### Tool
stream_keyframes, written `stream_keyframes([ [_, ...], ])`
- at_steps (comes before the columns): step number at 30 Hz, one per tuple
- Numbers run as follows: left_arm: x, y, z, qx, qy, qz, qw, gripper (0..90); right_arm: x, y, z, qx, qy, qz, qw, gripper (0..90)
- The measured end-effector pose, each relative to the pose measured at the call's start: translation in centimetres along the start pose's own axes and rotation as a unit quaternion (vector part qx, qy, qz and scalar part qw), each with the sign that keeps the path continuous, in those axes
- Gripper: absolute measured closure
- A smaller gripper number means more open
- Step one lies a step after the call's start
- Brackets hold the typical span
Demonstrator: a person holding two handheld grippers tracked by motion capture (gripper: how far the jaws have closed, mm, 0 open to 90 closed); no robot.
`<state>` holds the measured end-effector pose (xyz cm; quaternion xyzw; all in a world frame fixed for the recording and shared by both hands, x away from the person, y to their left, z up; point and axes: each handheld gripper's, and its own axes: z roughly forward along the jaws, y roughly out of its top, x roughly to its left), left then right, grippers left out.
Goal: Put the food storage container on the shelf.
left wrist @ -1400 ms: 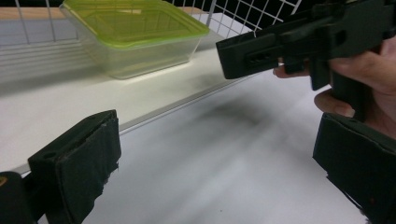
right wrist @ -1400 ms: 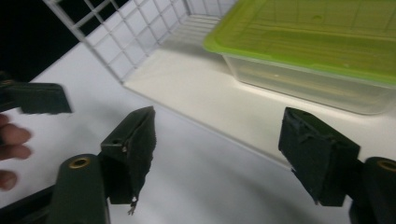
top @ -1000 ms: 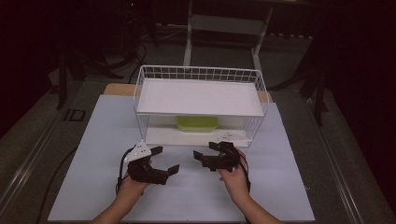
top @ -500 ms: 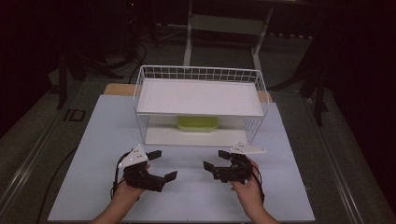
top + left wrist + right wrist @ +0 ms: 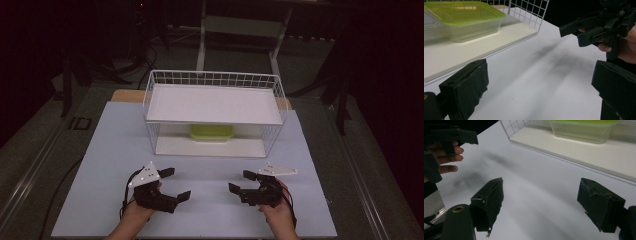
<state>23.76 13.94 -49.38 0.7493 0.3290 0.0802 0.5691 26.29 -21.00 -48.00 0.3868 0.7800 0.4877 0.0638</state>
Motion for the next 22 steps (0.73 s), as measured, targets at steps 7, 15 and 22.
stream_keyframes([
  [7, 0.2, -0.4, 0.4, 0.002, 0.000, 0.001, 1.0000, 1.4, -0.8, -0.9, 0.0, 0.007, -0.010, -0.010, 0.9999, 21.0],
  [15, 0.4, -1.3, 1.0, 0.015, -0.001, 0.004, 0.9999, 1.4, -1.6, -1.6, -0.1, 0.010, -0.020, -0.013, 0.9997, 21.0],
  [22, 0.4, -1.6, 1.3, 0.015, -0.004, 0.002, 0.9999, 1.4, -1.8, -1.7, -0.3, 0.011, -0.025, -0.016, 0.9995, 21.0],
])
